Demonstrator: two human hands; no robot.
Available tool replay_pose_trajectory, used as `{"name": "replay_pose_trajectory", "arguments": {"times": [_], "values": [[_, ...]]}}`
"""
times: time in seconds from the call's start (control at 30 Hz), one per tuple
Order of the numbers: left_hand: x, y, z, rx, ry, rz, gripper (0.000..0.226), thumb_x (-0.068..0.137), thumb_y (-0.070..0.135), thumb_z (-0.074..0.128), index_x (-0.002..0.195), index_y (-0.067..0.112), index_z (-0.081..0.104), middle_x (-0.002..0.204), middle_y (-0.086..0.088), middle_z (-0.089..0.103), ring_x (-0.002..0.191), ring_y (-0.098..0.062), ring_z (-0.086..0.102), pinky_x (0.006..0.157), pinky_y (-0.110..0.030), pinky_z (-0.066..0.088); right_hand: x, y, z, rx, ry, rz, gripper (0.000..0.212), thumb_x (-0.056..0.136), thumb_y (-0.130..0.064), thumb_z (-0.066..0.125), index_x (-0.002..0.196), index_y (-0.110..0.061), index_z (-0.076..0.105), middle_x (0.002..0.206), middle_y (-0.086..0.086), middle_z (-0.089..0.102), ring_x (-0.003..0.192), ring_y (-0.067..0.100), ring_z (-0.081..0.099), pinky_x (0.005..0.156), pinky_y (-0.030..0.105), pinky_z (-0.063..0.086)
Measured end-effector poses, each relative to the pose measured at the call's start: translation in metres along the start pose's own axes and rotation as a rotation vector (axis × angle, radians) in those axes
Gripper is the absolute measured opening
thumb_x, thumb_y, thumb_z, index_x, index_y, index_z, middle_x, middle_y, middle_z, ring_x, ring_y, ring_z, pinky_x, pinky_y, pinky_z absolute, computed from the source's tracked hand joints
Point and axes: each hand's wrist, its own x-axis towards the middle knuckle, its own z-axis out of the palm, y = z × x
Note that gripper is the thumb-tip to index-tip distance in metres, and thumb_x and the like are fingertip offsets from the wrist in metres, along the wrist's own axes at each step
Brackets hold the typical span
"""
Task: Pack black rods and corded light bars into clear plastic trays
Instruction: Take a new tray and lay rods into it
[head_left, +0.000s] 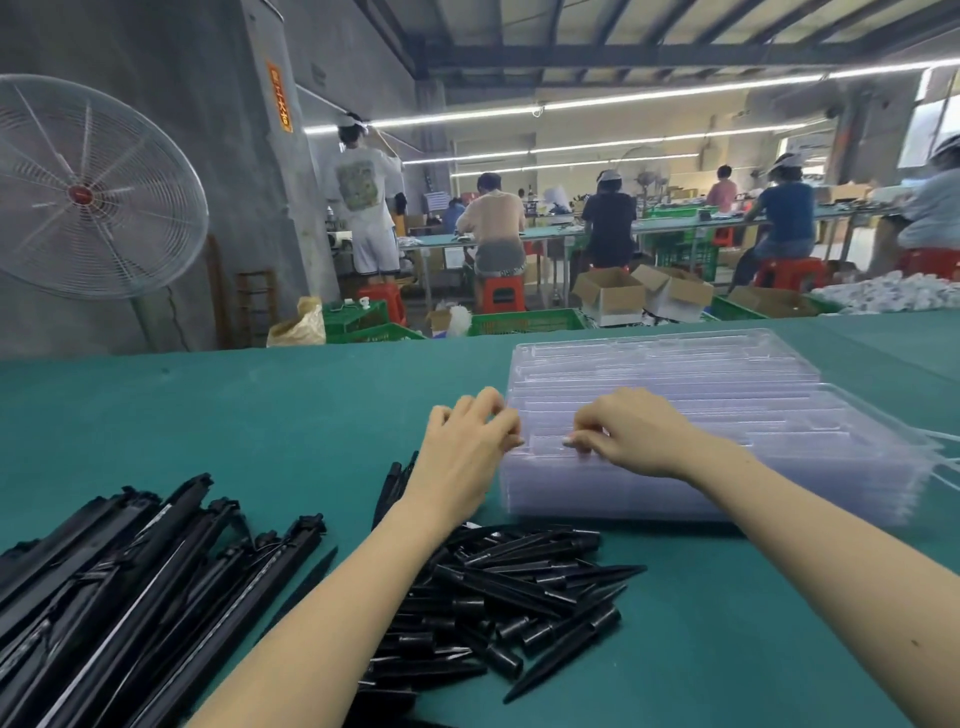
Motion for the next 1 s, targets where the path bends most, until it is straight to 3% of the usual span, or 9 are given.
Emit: {"name": "replay_pose_trajectory", "arguments": {"times": [0.03,0.13,0.2,0.3,0.5,0.63,0.8,0.93,1.0], "values": [[-0.003,0.008,-0.001,0.042,0.044,0.079,0.008,0.091,0.021,0.061,0.095,0.015,0.063,0.099,0.000,0.058,0.084,-0.023,0.056,0.075,-0.032,0.036,0.000,-0.001,0.001,-0.023,-0.002,0.007,0.033,0.098,-0.040,0.046,0.077,-0.023,0.065,0.078,0.000,0.070,0.076,0.021,0.062,0.063,0.032,0.045],[-0.013,0.036,0.009,0.071,-0.028,0.315,0.040,0.080,0.007,0.060,0.121,0.009,0.059,0.108,-0.005,0.062,0.094,-0.023,0.058,0.085,-0.032,0.045,-0.002,-0.002,0.009,-0.095,0.040,0.032,0.030,0.099,-0.035,0.042,0.074,-0.022,0.054,0.083,0.002,0.067,0.079,0.025,0.059,0.060,0.033,0.037],[-0.020,0.053,0.016,0.134,-0.112,0.271,0.056,0.070,0.009,0.064,0.126,0.006,0.057,0.109,-0.003,0.063,0.097,-0.019,0.059,0.089,-0.027,0.046,-0.005,-0.005,0.010,-0.117,0.080,0.041,0.030,0.101,-0.036,0.039,0.079,-0.021,0.052,0.089,0.001,0.066,0.079,0.023,0.057,0.059,0.032,0.031],[-0.031,0.068,0.016,0.233,-0.205,0.203,0.065,0.053,0.018,0.071,0.117,0.007,0.067,0.096,0.001,0.066,0.084,-0.015,0.061,0.085,-0.023,0.049,-0.010,-0.011,0.007,-0.157,0.054,0.028,0.029,0.102,-0.039,0.035,0.090,-0.020,0.054,0.099,-0.001,0.064,0.086,0.022,0.058,0.062,0.030,0.031],[-0.023,0.082,0.016,0.148,-0.194,0.034,0.056,0.071,0.003,0.047,0.127,0.001,0.040,0.117,-0.011,0.046,0.107,-0.028,0.044,0.107,-0.034,0.032,-0.001,-0.015,-0.036,-0.109,0.233,0.135,0.025,0.103,-0.026,0.034,0.101,-0.011,0.054,0.106,0.005,0.057,0.098,0.025,0.051,0.071,0.036,0.039],[-0.019,0.085,0.017,0.102,-0.246,-0.039,0.064,0.076,0.004,0.048,0.137,0.001,0.029,0.124,-0.014,0.042,0.115,-0.031,0.039,0.110,-0.035,0.026,0.005,-0.012,-0.058,-0.099,0.149,0.123,0.017,0.103,-0.014,0.036,0.108,-0.010,0.051,0.113,0.006,0.051,0.106,0.023,0.045,0.080,0.039,0.044],[-0.013,0.078,0.027,0.062,-0.365,-0.107,0.068,0.090,0.016,0.048,0.148,0.019,0.013,0.155,-0.024,0.010,0.141,-0.037,0.012,0.118,-0.040,0.008,-0.006,-0.017,-0.050,-0.043,0.169,0.082,0.018,0.101,-0.026,0.040,0.104,-0.012,0.050,0.102,0.002,0.048,0.099,0.022,0.044,0.083,0.034,0.040],[0.015,0.067,0.027,-0.128,-0.355,-0.157,0.066,0.094,0.053,0.041,0.151,0.028,0.019,0.149,-0.019,0.026,0.136,-0.032,0.024,0.111,-0.042,0.017,-0.007,-0.007,-0.060,-0.129,0.169,0.052,0.036,0.084,-0.037,0.069,0.099,-0.017,0.044,0.095,-0.005,0.041,0.093,0.018,0.045,0.069,0.028,0.034],[0.036,0.056,0.026,-0.282,-0.239,-0.317,0.062,0.097,0.051,0.035,0.149,0.018,0.025,0.145,-0.012,0.034,0.133,-0.027,0.029,0.109,-0.040,0.021,-0.003,-0.003,-0.062,-0.143,0.144,0.068,0.034,0.084,-0.031,0.070,0.095,-0.021,0.039,0.094,-0.005,0.044,0.096,0.022,0.050,0.066,0.030,0.032]]}}
